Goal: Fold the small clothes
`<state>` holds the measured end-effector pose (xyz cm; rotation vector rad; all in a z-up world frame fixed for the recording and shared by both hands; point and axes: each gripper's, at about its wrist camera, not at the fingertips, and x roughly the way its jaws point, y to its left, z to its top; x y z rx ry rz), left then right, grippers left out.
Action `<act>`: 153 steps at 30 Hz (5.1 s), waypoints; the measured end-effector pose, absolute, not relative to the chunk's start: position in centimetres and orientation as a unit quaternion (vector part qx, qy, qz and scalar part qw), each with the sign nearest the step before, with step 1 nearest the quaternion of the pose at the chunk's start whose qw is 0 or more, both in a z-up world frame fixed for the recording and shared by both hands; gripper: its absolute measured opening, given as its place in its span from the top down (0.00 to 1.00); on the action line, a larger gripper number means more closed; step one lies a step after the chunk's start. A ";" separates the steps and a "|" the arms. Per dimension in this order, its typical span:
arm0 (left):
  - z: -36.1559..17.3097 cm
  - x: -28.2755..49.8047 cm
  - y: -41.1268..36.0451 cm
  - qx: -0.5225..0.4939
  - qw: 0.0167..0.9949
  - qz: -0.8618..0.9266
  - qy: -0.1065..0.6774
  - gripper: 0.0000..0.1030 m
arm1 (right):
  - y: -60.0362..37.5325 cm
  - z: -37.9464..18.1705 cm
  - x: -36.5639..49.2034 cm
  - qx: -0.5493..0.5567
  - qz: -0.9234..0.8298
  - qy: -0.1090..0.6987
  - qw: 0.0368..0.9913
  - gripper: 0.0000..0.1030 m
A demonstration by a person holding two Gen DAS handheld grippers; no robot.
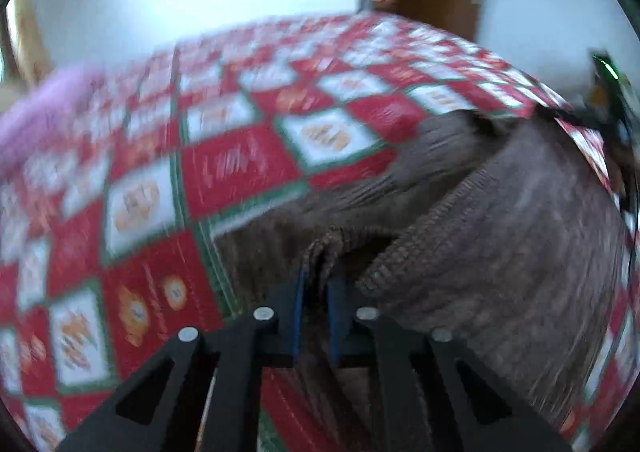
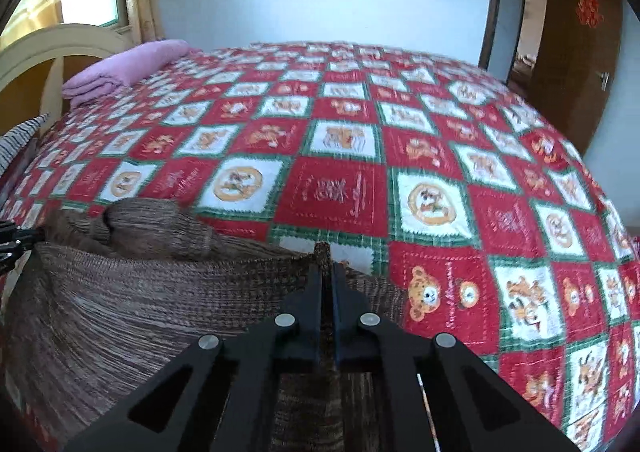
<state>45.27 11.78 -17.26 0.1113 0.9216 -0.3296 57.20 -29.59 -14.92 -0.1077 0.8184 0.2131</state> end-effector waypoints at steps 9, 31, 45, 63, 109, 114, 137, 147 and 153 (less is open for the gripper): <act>-16.5 42.7 15.3 0.011 0.911 -0.022 0.411 0.04 | -29.0 -14.3 55.3 -0.094 0.052 0.397 0.912 0.69; -19.0 35.5 12.3 0.028 0.916 0.003 0.399 0.00 | -9.7 -15.8 55.7 -0.007 0.263 0.455 0.851 0.68; -19.8 35.7 13.8 -0.037 0.907 -0.001 0.419 0.00 | -20.5 -18.1 45.4 -0.089 0.208 0.431 0.874 0.40; -19.6 35.1 14.5 -0.053 0.912 -0.003 0.407 0.00 | -31.5 -15.9 49.5 0.049 0.065 0.436 0.896 0.60; -19.4 42.2 13.5 -0.085 0.884 -0.081 0.453 0.02 | 0.8 -19.7 31.5 -0.308 0.306 0.294 0.852 0.45; -19.4 42.2 14.1 -0.112 0.886 -0.089 0.442 0.08 | 1.1 -20.0 31.7 -0.305 0.306 0.296 0.852 0.45; -14.4 42.2 13.4 -0.197 0.875 -0.170 0.408 0.90 | -5.4 -15.6 34.4 -0.151 0.334 0.314 0.876 0.92; -9.7 42.5 7.1 -0.185 0.881 -0.211 0.380 0.90 | -15.0 -12.1 35.8 -0.026 0.317 0.320 0.893 0.93; -8.7 43.3 3.0 -0.170 0.878 -0.238 0.378 0.90 | -19.9 -11.4 36.3 0.023 0.299 0.322 0.898 0.93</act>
